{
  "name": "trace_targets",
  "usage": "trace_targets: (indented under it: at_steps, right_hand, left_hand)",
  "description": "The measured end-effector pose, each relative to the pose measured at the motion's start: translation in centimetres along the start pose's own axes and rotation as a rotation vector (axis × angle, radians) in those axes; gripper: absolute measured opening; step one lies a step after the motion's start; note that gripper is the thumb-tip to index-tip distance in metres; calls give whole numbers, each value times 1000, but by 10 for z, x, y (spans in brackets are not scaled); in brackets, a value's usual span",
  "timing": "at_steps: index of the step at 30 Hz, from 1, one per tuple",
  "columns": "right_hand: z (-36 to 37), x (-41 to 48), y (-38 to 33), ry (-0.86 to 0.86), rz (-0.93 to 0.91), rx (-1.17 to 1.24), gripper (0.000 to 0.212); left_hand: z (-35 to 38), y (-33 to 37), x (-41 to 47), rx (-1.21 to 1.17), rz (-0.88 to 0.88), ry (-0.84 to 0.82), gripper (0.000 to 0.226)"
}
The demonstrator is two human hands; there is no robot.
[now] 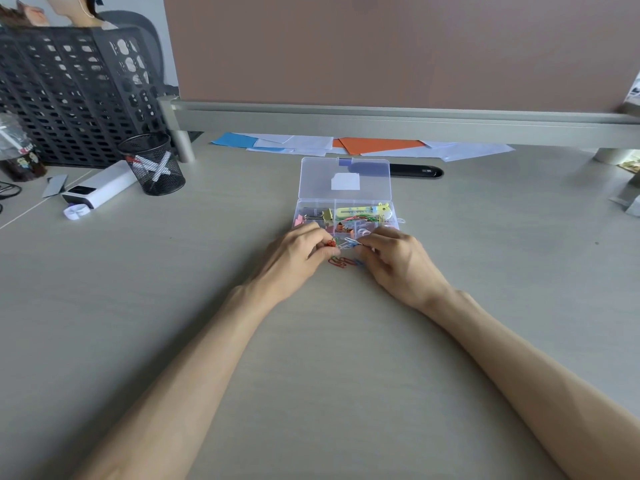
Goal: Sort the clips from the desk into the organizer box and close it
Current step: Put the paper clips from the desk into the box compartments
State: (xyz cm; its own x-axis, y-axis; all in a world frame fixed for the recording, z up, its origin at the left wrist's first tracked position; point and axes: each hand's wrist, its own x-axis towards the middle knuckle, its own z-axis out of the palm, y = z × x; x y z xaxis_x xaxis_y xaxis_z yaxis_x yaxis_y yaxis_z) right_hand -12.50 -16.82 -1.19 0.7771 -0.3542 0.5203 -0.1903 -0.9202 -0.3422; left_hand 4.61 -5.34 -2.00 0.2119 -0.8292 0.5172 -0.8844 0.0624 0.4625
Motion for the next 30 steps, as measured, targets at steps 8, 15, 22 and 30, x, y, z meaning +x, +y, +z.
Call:
trace_targets:
  at_steps: [8, 15, 22, 30]
  right_hand:
    - [-13, 14, 8, 157, 129, 165, 12]
    - [-25, 39, 42, 120, 161, 52, 13]
    - [-20, 50, 57, -23, 181, -78, 18]
    - [-17, 52, 62, -110, 145, -129, 22]
  left_hand:
    - [-5, -1, 23, 26, -17, 41, 19]
    - [-2, 0, 62, 15, -12, 0, 20]
    - [16, 5, 91, 86, -94, -122, 24]
    - [22, 4, 96, 105, -122, -192, 19]
